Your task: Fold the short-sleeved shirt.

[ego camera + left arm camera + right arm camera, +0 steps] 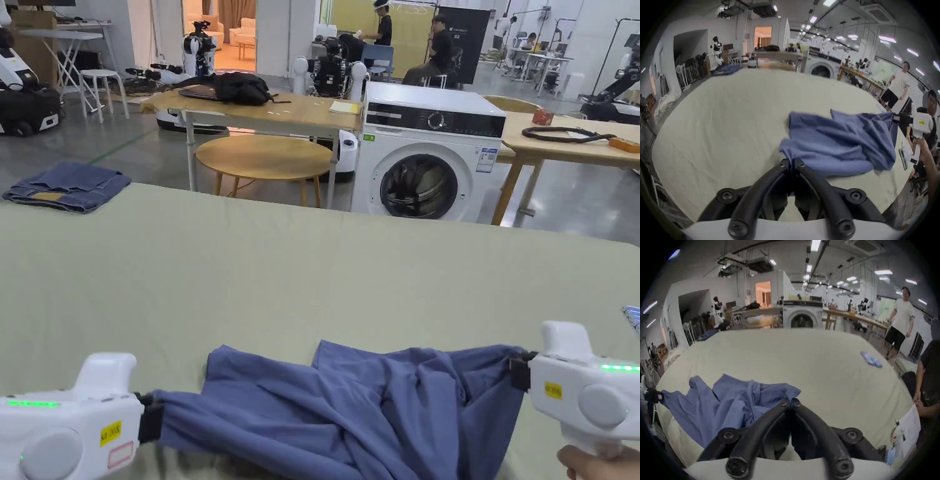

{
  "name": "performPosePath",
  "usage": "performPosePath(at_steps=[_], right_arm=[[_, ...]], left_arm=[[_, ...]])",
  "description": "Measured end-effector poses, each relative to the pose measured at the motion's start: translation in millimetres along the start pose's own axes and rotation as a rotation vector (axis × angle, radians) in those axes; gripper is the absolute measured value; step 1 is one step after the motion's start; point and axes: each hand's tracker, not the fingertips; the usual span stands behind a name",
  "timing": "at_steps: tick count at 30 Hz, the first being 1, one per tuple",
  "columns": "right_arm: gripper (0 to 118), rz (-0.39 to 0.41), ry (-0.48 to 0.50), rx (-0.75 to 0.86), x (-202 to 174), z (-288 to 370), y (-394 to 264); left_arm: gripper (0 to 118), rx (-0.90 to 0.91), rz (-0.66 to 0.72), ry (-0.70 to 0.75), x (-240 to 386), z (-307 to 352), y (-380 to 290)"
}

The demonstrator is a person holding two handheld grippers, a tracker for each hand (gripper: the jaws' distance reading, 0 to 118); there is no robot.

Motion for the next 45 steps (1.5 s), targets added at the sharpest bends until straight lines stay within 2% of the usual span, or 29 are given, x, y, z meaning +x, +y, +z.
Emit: performPosePath(at_steps=[7, 11, 14, 20, 25, 32, 39, 45], right_arm=[[0, -0.009, -0.087, 0.221, 4.4, 65.6, 77.2], [0, -0.038, -0.099, 0.275, 14.3, 86.5, 125.1], [0, -0.056, -0.099, 0.321, 14.9, 98.5, 158.1], [0, -0.007, -0.154, 0.374, 2.8, 102.5, 209.7], [0, -0.020, -0.196, 0.426, 3.8, 97.6, 251.3], [0, 0.033, -0.239, 0.483, -14.9, 102.0, 310.8], [0, 0.058, -0.280, 0.526, -28.2, 102.9, 341.1], [0, 0.051, -0.285, 0.484, -25.0, 89.0, 306.9]], left_arm=[[0, 0.182, 0.001, 0.039, -31.5, 50.6, 90.4], [0, 0.289, -0.019, 0.090, -35.9, 79.4, 149.6], [0, 0.336, -0.010, 0.072, -39.0, 88.6, 192.0], [0, 0.391, -0.095, 0.124, -20.0, 88.1, 262.8], [0, 0.419, -0.069, 0.153, -21.3, 79.9, 311.9], [0, 0.456, -0.098, 0.203, -21.9, 77.3, 376.4], [0, 0.466, -0.123, 0.233, -23.3, 69.4, 411.5], [0, 0.431, -0.134, 0.224, -23.4, 48.6, 372.9]])
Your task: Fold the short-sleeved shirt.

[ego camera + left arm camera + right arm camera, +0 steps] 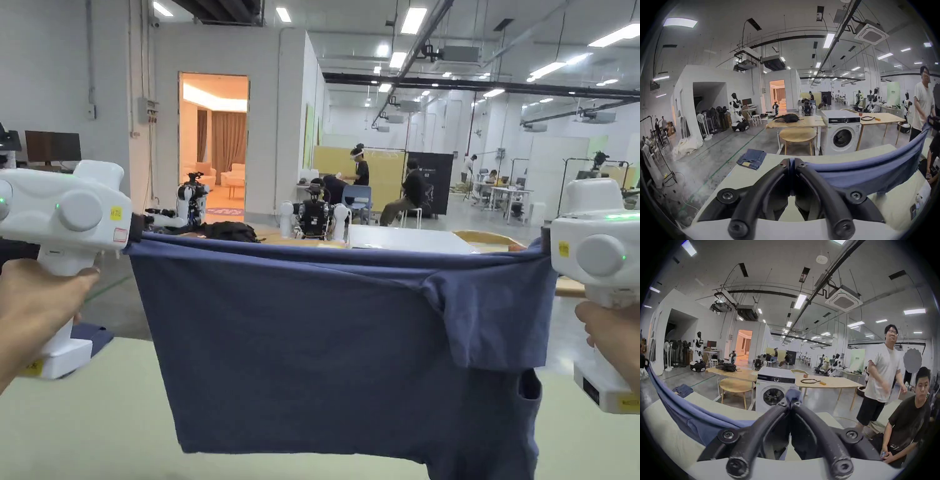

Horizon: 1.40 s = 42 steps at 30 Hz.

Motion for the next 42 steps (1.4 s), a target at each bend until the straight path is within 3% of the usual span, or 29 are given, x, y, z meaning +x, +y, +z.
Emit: performPosePath(at_steps=[11, 17, 27, 34, 42], right_arm=[[0, 0.032, 0.047, -0.142, 6.7, 64.4, -135.6], [0, 0.067, 0.062, -0.201, 15.8, 114.7, -175.8], [0, 0.036, 0.060, -0.270, 32.7, 184.2, -239.9], [0, 0.034, 0.063, -0.416, 39.6, 200.5, -318.7], [0, 0.037, 0.055, -0.535, 30.7, 191.1, -382.7]], left_arm=[[0, -0.123, 0.012, -0.059, 7.3, 48.6, -160.8], [0, -0.174, 0.067, -0.097, 2.4, 102.5, -223.4], [0, -0.228, 0.136, -0.123, 1.6, 175.9, -307.7], [0, -0.378, 0.135, -0.130, 9.1, 186.6, -380.4], [0, -0.519, 0.163, -0.157, 4.0, 154.0, -444.7]])
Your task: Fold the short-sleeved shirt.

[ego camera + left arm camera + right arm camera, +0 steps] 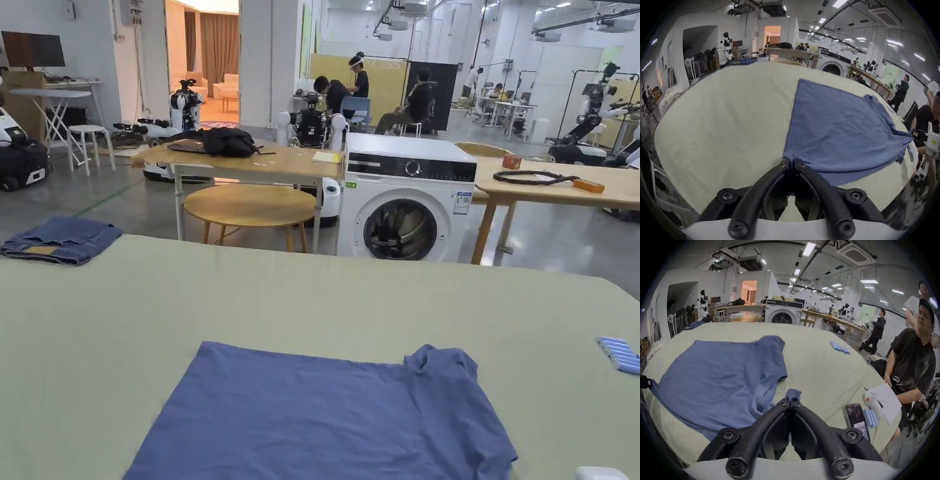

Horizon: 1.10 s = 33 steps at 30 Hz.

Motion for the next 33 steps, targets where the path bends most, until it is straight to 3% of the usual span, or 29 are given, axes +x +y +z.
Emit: performPosePath(at_steps=[2, 4, 5, 6, 7, 8, 9, 15, 16, 17, 18, 19, 21, 25, 30, 33], right_arm=[[1, -0.003, -0.002, -0.014, -3.0, -4.8, -4.7], [10, -0.008, -0.020, -0.014, -7.5, -3.7, -6.2], [24, -0.008, -0.031, -0.004, -10.1, -3.0, -4.5], [50, -0.009, -0.038, 0.013, -12.8, -1.6, -2.0], [60, -0.019, -0.026, 0.034, -13.7, 6.1, 1.7], [61, -0.032, -0.011, 0.065, -16.5, 9.6, 5.8], [61, -0.046, 0.006, 0.095, -20.9, 13.2, 11.2], [59, -0.137, 0.082, 0.279, -62.1, 40.6, 41.4], [52, -0.156, 0.099, 0.315, -70.2, 44.8, 45.4], [32, -0.164, 0.109, 0.344, -78.9, 48.7, 49.6], [9, -0.158, 0.116, 0.361, -87.2, 52.0, 53.8], [7, -0.152, 0.117, 0.367, -96.3, 54.4, 57.5], [0, -0.144, 0.145, 0.398, -110.3, 57.0, 61.7], [0, -0.075, 0.187, 0.399, -134.8, 55.7, 66.9], [0, -0.074, 0.249, 0.350, -146.5, 37.6, 66.8], [0, -0.056, 0.234, 0.309, -151.0, 19.6, 65.8]], left_arm=[[0, -0.022, 0.001, 0.003, 1.0, -3.5, -1.8], [25, -0.020, 0.004, 0.020, 1.4, -1.8, 2.9], [34, -0.009, 0.009, 0.028, 5.6, 3.8, 2.9], [40, 0.014, 0.015, 0.027, 6.5, 7.9, 6.5], [47, 0.043, 0.016, 0.029, 8.9, 11.8, 11.8], [54, 0.074, 0.015, 0.031, 11.6, 14.9, 16.9], [54, 0.119, 0.008, 0.025, 19.1, 21.4, 20.2], [53, 0.348, -0.050, -0.021, 62.8, 37.7, 51.8], [49, 0.385, -0.067, -0.013, 72.7, 38.9, 55.3], [41, 0.417, -0.082, 0.001, 83.2, 39.9, 57.8], [20, 0.433, -0.096, 0.016, 91.9, 39.8, 61.1], [7, 0.450, -0.115, 0.026, 100.3, 39.1, 64.2], [0, 0.465, -0.124, 0.050, 116.2, 35.8, 66.7], [0, 0.455, -0.120, -0.002, 127.4, 26.1, 70.6], [0, 0.363, -0.071, -0.033, 111.7, -12.4, 94.2], [0, 0.286, -0.083, -0.030, 92.5, -48.3, 129.9]])
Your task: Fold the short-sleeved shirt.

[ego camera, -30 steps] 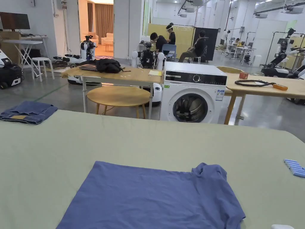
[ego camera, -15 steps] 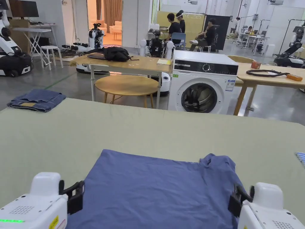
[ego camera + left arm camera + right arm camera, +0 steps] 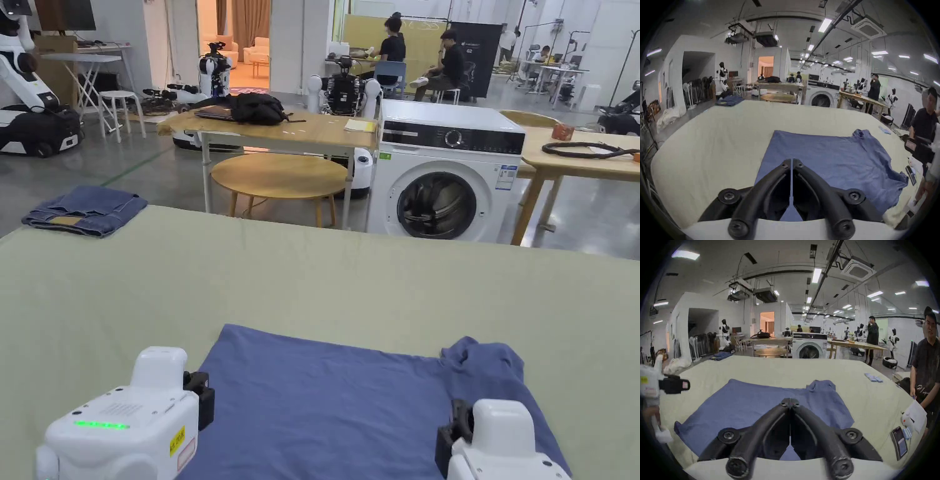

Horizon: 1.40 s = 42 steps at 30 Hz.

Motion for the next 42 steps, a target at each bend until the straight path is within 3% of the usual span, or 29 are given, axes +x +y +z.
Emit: performPosePath(at_steps=[11, 12, 14, 15, 18, 23, 25, 26, 27, 28, 30, 33, 37, 38, 42], right_arm=[[0, -0.038, -0.026, -0.134, 41.4, -53.5, -17.1], [0, -0.039, -0.032, -0.143, 44.9, -56.5, -17.9], [0, -0.034, -0.046, -0.159, 50.2, -61.7, -19.7], [0, -0.032, -0.052, -0.165, 53.4, -63.8, -20.7], [0, -0.029, -0.066, -0.182, 60.5, -69.4, -24.3], [0, -0.033, -0.086, -0.217, 70.6, -77.3, -29.9], [0, -0.038, -0.097, -0.231, 75.1, -78.1, -30.5], [0, -0.044, -0.103, -0.235, 77.8, -77.4, -30.6], [0, -0.055, -0.106, -0.241, 81.6, -77.8, -29.1], [0, -0.070, -0.107, -0.246, 86.2, -78.8, -26.6], [0, -0.085, -0.121, -0.267, 97.1, -81.5, -18.5], [0, -0.113, -0.145, -0.285, 121.3, -91.5, 2.6], [1, -0.088, -0.164, -0.309, 157.3, -117.2, 32.2], [5, -0.082, -0.158, -0.325, 167.2, -126.8, 37.0], [45, -0.085, -0.145, -0.427, 191.8, -178.5, 52.3]], left_arm=[[0, -0.360, 0.047, -0.082, -83.4, -207.2, 104.7], [12, -0.396, 0.042, -0.074, -85.6, -222.8, 108.0], [49, -0.454, 0.076, -0.075, -92.6, -253.2, 115.1], [58, -0.474, 0.102, -0.081, -95.2, -265.6, 116.7], [60, -0.486, 0.124, -0.063, -96.1, -296.1, 117.4], [60, -0.634, 0.030, 0.017, -78.6, -344.1, 102.4], [57, -0.548, -0.078, 0.063, -56.3, -330.6, 98.5], [45, -0.521, -0.133, 0.084, -45.7, -328.9, 96.3], [11, -0.495, -0.198, 0.062, -37.0, -325.7, 92.0], [0, -0.499, -0.206, 0.007, -31.8, -324.8, 87.4], [0, -0.478, -0.253, 0.088, -20.4, -319.4, 78.7], [0, -0.462, -0.222, 0.055, -28.0, -297.6, 76.4], [0, -0.418, -0.194, 0.043, -42.5, -261.2, 81.3], [0, -0.403, -0.207, 0.064, -42.3, -252.4, 82.2], [0, -0.367, -0.210, 0.061, -46.3, -219.6, 87.3]])
